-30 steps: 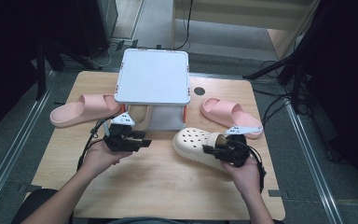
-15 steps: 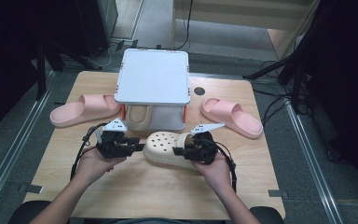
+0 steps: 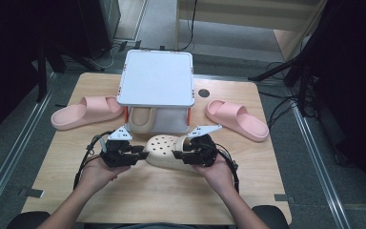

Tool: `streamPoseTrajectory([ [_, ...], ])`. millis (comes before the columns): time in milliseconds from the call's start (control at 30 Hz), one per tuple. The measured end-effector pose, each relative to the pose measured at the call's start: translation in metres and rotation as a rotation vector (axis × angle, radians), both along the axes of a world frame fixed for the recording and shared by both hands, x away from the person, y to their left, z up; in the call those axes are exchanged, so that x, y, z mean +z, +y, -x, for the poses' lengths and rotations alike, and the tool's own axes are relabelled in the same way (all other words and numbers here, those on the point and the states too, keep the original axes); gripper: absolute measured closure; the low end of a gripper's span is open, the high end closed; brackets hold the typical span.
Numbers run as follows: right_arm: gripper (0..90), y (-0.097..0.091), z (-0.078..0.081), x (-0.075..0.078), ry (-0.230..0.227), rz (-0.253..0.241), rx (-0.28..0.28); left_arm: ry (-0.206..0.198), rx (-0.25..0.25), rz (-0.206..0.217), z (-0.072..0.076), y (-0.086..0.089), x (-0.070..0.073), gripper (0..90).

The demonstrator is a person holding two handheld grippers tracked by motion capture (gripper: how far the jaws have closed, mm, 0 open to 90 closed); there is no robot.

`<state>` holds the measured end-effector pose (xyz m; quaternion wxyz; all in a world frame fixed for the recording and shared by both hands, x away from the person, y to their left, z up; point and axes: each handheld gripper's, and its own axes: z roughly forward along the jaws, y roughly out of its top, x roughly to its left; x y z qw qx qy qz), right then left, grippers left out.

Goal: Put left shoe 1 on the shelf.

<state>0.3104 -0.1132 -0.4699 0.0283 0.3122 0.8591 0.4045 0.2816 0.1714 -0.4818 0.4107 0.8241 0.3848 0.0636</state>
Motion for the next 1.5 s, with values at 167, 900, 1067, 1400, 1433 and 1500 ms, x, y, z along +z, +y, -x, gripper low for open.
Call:
streamPoseTrajectory([
  [167,60.6,-0.019,0.005,0.010,-0.036,-0.050,-0.018,0.008,-0.005,-0.003,0.000,-0.001,0.000,70.8],
  [900,86.8,-0.040,-0.059,-0.004,-0.031,-0.049,-0.094,-0.023,-0.010,-0.047,0.002,-0.027,-0.018,83.6],
  [1067,89.9,-0.037,-0.055,-0.003,-0.033,-0.021,-0.071,-0.037,0.004,-0.060,-0.001,-0.025,-0.018,83.5],
  [1400,89.1,-0.026,-0.040,-0.011,0.015,0.026,-0.040,-0.025,0.039,-0.035,-0.017,-0.023,-0.019,81.6],
  [1433,89.1,-0.026,-0.038,-0.011,0.014,0.034,-0.043,-0.020,0.039,-0.032,-0.019,-0.023,-0.019,81.5],
  [1500,89.1,-0.025,-0.036,-0.013,0.009,0.031,-0.044,-0.016,0.038,-0.030,-0.022,-0.024,-0.019,81.0],
])
